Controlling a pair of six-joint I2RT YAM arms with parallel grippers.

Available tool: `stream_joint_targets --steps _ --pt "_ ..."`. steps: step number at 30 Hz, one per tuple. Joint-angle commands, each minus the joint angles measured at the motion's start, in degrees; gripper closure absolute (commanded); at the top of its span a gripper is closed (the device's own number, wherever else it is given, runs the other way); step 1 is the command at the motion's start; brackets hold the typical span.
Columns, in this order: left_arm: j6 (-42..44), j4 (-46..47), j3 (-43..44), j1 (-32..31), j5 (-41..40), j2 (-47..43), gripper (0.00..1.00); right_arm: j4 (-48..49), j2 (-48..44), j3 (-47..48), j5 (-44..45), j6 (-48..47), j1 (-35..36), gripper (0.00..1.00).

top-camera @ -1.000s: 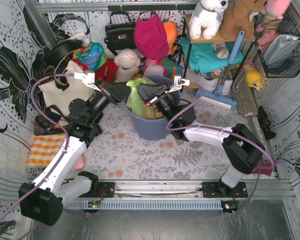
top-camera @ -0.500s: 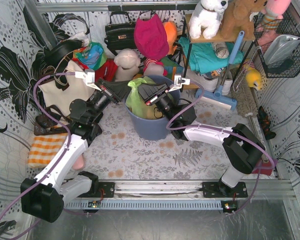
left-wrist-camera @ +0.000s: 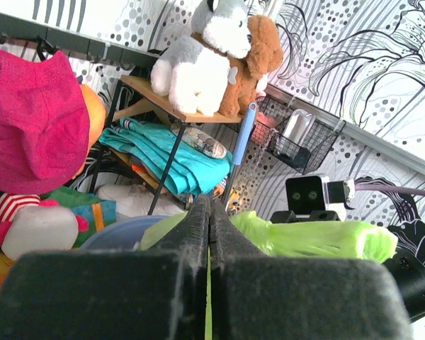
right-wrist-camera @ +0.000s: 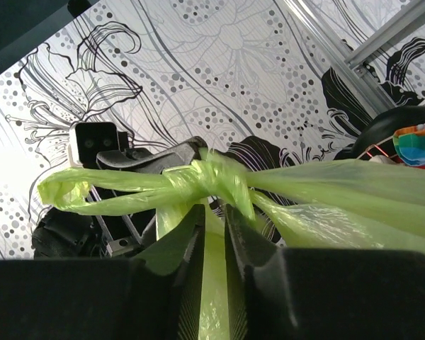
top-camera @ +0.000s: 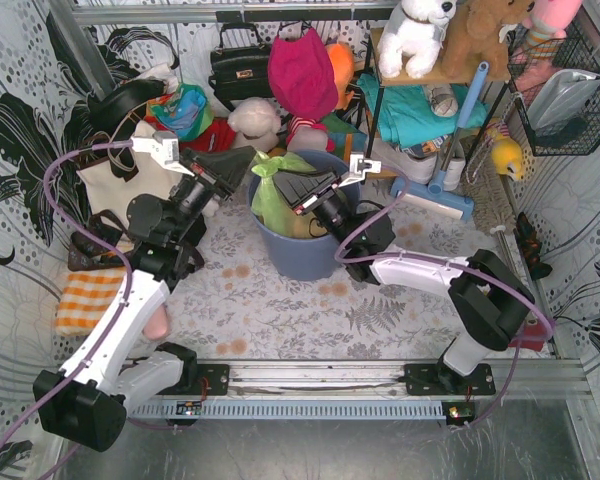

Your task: Tie the trash bag

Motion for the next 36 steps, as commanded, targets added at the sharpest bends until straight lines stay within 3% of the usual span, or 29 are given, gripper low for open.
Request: stream_joint_targets --steps 1,9,17,22,28,36 --pt "3.0 1.0 3.1 0.3 -1.0 -0.5 1.00 0.2 -4.4 -1.7 1.0 -2.0 0.2 0.80" --pt "3.3 1.3 5.4 0.3 1.7 1.5 1.00 -6.2 -11.6 -5.5 1.5 -6.9 0.2 0.72" --pt "2.7 -6.1 5.0 0.3 0.9 0.5 1.00 -7.8 -9.9 -3.1 1.3 -6.7 0.2 0.98" --pt "4.4 -10.9 4.7 0.3 0.9 -0.4 1.00 -9.8 -10.1 -3.1 1.4 -6.5 0.2 1.00" --pt "4.5 -14.0 3.8 0.3 -0.7 -0.9 0.86 -13.2 -9.4 -1.4 2.7 -6.7 0.2 1.00" --pt "5.6 -18.1 3.8 0.3 -3.9 -2.3 0.84 -13.8 -3.6 5.5 2.2 -6.3 0.2 1.00"
